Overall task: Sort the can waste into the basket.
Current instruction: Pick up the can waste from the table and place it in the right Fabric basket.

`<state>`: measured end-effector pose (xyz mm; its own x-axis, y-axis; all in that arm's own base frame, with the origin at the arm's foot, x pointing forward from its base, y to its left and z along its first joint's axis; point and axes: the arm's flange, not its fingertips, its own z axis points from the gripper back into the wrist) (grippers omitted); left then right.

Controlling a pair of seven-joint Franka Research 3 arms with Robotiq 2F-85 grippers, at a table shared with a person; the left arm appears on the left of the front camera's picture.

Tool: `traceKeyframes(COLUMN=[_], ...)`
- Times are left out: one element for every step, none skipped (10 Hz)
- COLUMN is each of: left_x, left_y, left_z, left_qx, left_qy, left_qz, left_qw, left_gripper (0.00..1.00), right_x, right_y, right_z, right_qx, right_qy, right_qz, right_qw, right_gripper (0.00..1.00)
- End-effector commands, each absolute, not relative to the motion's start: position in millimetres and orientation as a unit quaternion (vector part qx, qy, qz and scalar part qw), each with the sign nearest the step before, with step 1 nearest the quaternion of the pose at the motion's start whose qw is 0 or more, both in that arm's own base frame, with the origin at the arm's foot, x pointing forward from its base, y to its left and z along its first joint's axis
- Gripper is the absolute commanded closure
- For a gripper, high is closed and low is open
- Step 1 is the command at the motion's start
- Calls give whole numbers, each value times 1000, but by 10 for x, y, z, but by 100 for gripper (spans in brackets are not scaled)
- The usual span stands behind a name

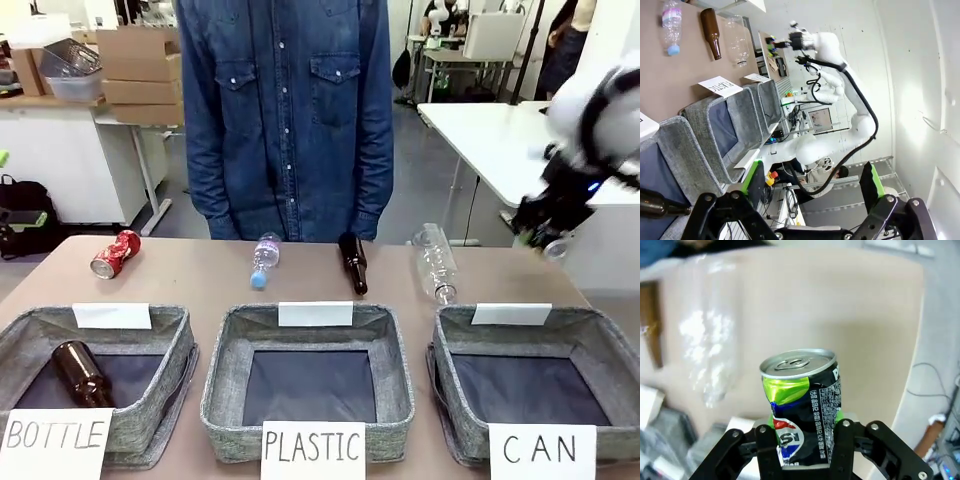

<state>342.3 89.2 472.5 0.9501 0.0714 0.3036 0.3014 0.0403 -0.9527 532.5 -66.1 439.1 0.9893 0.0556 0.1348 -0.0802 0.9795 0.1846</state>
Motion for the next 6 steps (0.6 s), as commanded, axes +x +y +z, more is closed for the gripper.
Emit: traceKeyframes(left_x=[3428,3428,3428,3428,3428,3428], left_y=[869,869,869,869,869,869], left_z=[4739,4739,4739,4739,4739,4739], left_qx=[-694,-694,-694,-694,-694,-694], left_qy=[-144,-144,-144,-144,-144,-144], left_qz=[-87,-87,-87,-87,-87,-87], left_qw=[700,700,700,700,700,700], left_gripper=[0,0,0,0,0,0], right_x=[4598,4263,3958,3703,3452,3314], right_y=[-786,-791,-755,-654,-483,-363], right_z=[4818,4955,5029,5040,5002,4988], right_qx=[159,171,176,184,155,152], right_qy=[-33,-26,-29,-39,-57,-63], right_qz=[151,220,285,360,465,534], right_qw=[975,960,942,914,870,829], right_gripper=[100,100,100,100,100,100])
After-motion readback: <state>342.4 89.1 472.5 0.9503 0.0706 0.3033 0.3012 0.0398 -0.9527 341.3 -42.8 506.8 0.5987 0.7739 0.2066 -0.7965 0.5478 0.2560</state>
